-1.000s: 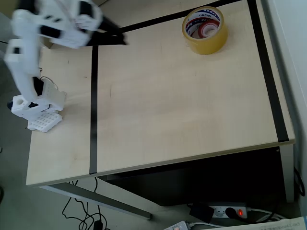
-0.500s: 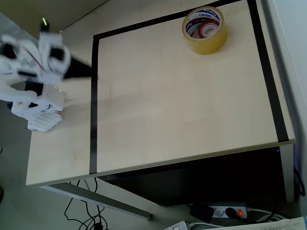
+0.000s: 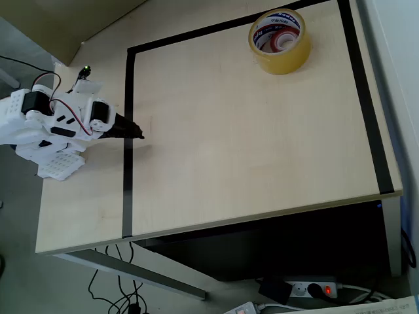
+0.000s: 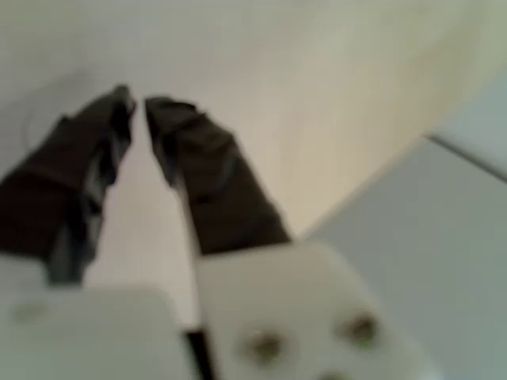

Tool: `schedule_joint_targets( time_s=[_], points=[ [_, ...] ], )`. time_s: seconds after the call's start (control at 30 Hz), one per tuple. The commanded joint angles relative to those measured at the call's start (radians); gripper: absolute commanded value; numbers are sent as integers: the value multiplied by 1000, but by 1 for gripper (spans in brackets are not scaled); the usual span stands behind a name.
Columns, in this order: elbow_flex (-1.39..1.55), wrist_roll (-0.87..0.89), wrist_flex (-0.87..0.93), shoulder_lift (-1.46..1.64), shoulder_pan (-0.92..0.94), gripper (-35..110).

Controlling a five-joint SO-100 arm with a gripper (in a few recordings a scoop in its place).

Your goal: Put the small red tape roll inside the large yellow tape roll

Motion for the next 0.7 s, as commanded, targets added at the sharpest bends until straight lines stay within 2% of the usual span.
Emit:
schedule_joint_targets(
  time_s=[0.0, 0.3, 0.57, 0.67],
  points=[
    [-9, 8, 44, -100, -5, 0],
    [-8, 83, 129, -83, 12, 0],
    [-8, 91, 153, -60, -97, 0],
    [-8, 84, 209, 46, -153, 0]
  ],
)
